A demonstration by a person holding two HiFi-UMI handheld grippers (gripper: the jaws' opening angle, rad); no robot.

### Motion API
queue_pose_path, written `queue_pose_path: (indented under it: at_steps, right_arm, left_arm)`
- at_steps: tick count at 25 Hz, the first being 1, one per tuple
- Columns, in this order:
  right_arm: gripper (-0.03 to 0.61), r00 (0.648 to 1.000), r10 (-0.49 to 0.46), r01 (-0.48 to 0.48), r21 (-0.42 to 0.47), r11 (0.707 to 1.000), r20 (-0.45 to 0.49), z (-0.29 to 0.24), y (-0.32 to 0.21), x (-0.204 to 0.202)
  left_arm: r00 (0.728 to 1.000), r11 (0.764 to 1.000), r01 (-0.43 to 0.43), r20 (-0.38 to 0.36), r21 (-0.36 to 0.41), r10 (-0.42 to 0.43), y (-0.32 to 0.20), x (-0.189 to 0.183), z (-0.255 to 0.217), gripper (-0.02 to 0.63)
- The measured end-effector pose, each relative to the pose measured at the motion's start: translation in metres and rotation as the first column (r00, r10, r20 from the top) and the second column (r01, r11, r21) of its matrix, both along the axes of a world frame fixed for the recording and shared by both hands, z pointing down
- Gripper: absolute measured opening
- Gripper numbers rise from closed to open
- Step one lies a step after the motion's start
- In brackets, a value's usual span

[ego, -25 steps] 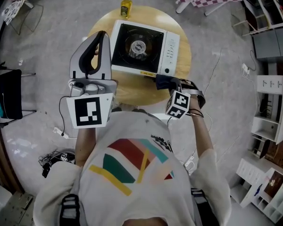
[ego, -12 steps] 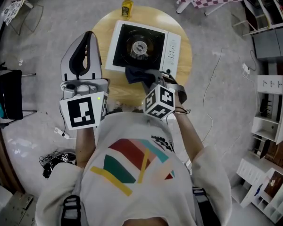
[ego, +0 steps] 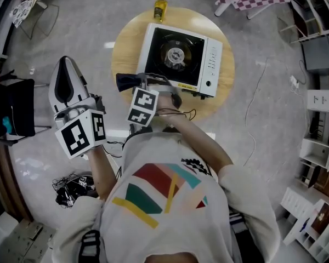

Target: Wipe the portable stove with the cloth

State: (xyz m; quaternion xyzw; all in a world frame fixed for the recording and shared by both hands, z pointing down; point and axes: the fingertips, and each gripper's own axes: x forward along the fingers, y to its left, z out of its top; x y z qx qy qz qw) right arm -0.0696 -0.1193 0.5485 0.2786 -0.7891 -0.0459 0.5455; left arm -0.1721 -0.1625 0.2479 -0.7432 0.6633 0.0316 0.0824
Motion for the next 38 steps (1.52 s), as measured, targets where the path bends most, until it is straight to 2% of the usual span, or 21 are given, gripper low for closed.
queue_pose_path:
  at_steps: [3, 10, 18, 27, 38]
  right_arm:
    - [0.035, 0.999, 0.027, -0.028, -0.017, 0.999, -0.021, 0.011, -0.003, -0.002]
    - [0.035, 0.998, 0.059, -0.059, -0.018, 0.998, -0.015, 0.016, -0.006, 0.0]
    - [0.035, 0.995, 0.103, -0.103, -0.017, 0.995, -0.006, 0.018, 0.004, 0.021]
    - [0.035, 0.983, 0.183, -0.184, -0.022, 0.983, -0.035, 0.021, 0.024, 0.075]
    - [0.035, 0.954, 0.261, -0.266, -0.016, 0.964, -0.15, 0.027, 0.06, 0.164]
  left_arm:
    - [1.0, 1.0, 0.028, 0.011, -0.01, -0.028, 0.004, -0.013, 0.004, 0.008]
    - [0.999, 0.999, 0.038, 0.029, -0.016, -0.037, 0.005, -0.021, 0.008, 0.007]
    - [1.0, 1.0, 0.0, 0.016, -0.006, 0.0, 0.0, -0.012, 0.007, 0.006]
    - [0.995, 0.996, -0.094, 0.016, -0.002, 0.094, -0.01, 0.023, 0.005, 0.006]
    - [0.984, 0.984, -0.176, 0.015, 0.009, 0.176, -0.014, 0.056, 0.002, 0.006]
